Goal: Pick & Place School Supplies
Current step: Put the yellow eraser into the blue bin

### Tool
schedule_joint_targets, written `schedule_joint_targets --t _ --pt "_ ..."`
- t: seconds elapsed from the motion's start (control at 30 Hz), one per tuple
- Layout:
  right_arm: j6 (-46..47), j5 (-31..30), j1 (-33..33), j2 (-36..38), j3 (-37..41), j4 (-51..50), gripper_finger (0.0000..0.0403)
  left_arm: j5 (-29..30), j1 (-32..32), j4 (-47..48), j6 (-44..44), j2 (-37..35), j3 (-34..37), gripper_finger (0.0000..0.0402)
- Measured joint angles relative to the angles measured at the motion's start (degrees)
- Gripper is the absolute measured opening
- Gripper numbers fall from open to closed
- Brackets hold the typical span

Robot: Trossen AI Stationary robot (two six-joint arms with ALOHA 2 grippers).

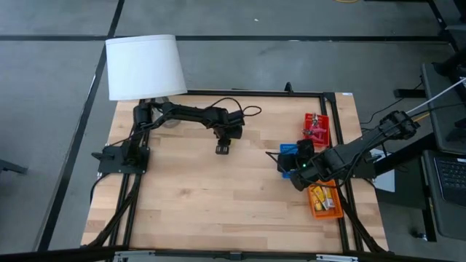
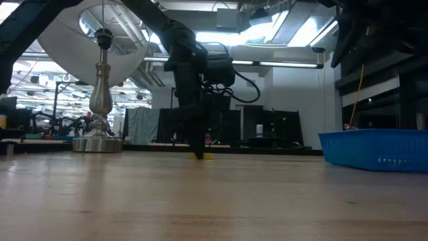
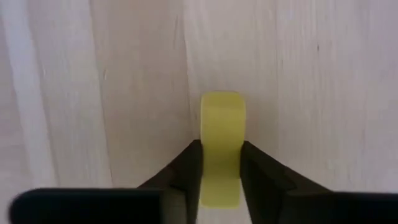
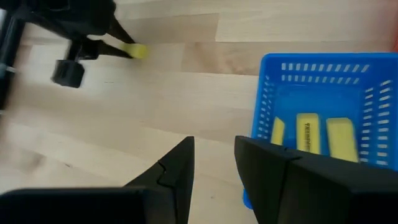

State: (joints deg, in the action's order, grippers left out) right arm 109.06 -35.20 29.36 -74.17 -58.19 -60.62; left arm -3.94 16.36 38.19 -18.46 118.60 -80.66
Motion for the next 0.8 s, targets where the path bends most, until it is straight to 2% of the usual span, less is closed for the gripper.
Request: schedule_joint_targets --t 0.07,0.23,0.3,0.4,0.5,0.67,0.8 --pt "-0.75 -0.88 0.21 0.00 0.00 2.03 0.0118 -2.23 0.14 -0.45 1.88 -0.73 0.20 0.0067" --pt "-2.75 -4.85 1.82 0.54 0.00 14.60 0.0118 -16.88 -0.86 -4.20 7.99 -6.11 0.44 0.0064" --pt "-2.60 -6.10 2.34 1.18 0.00 21.24 0.0118 -18.24 -2.44 -7.52 10.62 -9.50 0.23 0.0064" --pt "-3.25 -8.25 2.64 1.90 -0.04 28.34 0.0118 -13.78 -6.48 -13.00 13.40 -13.99 0.34 0.0063" --pt "-3.22 -8.74 2.44 1.97 -0.04 30.20 0.0119 -7.21 -11.52 -17.93 14.21 -17.61 0.17 0.0063" --pt "-3.24 -6.71 0.87 1.95 -0.04 31.03 0.0142 3.03 -17.05 -20.66 16.47 -18.17 0.36 0.0063" --pt "-4.60 -5.92 0.33 1.96 -0.04 33.48 0.0172 5.84 -19.43 -22.19 18.42 -18.44 0.32 0.0063"
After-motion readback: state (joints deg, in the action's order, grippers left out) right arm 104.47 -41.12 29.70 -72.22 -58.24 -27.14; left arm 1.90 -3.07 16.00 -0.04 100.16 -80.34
